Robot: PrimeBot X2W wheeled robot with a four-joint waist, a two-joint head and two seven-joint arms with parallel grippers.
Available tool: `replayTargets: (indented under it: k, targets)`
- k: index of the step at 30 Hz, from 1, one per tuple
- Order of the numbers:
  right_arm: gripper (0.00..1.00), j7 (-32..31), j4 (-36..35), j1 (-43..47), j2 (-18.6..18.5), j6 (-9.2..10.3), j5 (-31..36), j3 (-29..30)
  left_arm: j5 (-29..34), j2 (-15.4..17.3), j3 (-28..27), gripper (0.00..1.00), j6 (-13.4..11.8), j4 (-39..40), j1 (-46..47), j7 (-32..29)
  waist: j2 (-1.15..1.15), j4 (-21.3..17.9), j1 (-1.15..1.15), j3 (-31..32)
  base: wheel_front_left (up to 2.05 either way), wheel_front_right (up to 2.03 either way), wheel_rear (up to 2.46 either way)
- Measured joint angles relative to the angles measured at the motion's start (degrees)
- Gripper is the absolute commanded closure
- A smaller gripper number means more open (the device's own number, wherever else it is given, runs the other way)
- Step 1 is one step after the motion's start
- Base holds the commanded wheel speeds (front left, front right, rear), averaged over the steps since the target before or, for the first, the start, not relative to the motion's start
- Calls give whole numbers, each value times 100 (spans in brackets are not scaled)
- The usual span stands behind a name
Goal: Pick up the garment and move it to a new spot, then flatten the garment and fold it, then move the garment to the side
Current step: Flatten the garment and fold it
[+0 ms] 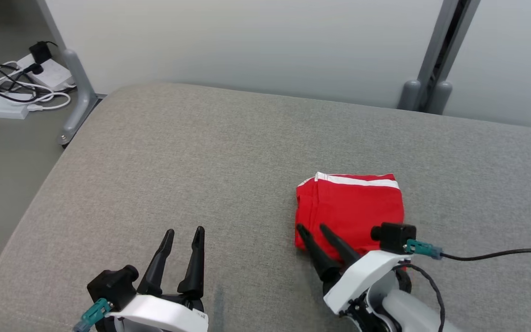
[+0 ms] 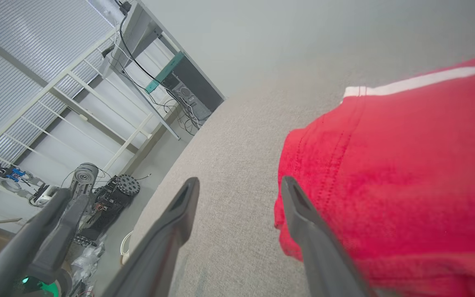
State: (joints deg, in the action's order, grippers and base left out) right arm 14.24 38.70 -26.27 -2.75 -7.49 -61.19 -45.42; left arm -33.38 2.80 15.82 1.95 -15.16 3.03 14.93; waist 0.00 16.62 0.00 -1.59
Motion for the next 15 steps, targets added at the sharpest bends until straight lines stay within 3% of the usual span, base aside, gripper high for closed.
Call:
replayTargets:
  k: [5, 9, 14, 15]
  targets:
    - [0, 69, -359, -21, -436, -1, 920, 549, 68, 2, -155, 0, 16, 135, -1, 1, 0, -305, 0, 10, 0, 0, 0]
    - [0, 78, -951, 197, -727, -1, 2030, 1540, 127, 4, -303, 0, 37, 222, -3, 5, 0, -571, 0, 29, 0, 0, 0]
    - [0, 86, -1770, 756, -787, -1, 3350, 2636, 333, 2, -431, 0, 89, 307, -1, 5, 0, -876, 0, 24, 0, 0, 0]
    - [0, 86, -1770, 756, -787, -1, 3350, 2636, 333, 2, -431, 0, 89, 307, -1, 5, 0, -876, 0, 24, 0, 0, 0]
